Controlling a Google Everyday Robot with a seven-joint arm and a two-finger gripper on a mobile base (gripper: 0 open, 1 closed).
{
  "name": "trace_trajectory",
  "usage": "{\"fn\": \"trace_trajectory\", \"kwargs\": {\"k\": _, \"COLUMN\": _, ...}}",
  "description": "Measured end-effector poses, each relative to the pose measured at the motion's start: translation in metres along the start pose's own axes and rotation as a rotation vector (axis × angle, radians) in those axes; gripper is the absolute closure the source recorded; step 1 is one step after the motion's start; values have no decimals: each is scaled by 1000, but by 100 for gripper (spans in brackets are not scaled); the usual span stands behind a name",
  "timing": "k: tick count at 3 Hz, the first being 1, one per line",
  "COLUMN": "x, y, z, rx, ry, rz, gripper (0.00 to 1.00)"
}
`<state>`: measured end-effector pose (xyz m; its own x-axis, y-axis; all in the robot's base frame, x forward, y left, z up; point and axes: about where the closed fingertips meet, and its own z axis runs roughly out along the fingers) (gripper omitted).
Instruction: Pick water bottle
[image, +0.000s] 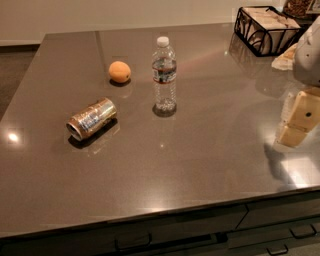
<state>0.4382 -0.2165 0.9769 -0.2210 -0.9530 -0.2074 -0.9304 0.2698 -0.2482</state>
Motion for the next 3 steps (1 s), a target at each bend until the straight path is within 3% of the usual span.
{"fn": "trace_trajectory", "kwargs": {"k": 1, "x": 0, "y": 0, "z": 0, "rx": 0, "ry": 0, "rz": 0, "gripper": 0}}
{"fn": "trace_trajectory", "kwargs": {"k": 2, "x": -9, "y": -17, "z": 10, "rx": 19, "ry": -29, "rz": 39, "gripper": 0}}
{"fn": "trace_trajectory", "kwargs": {"k": 3, "x": -23, "y": -53, "z": 30, "rx": 44, "ry": -104, "rz": 143, "gripper": 0}}
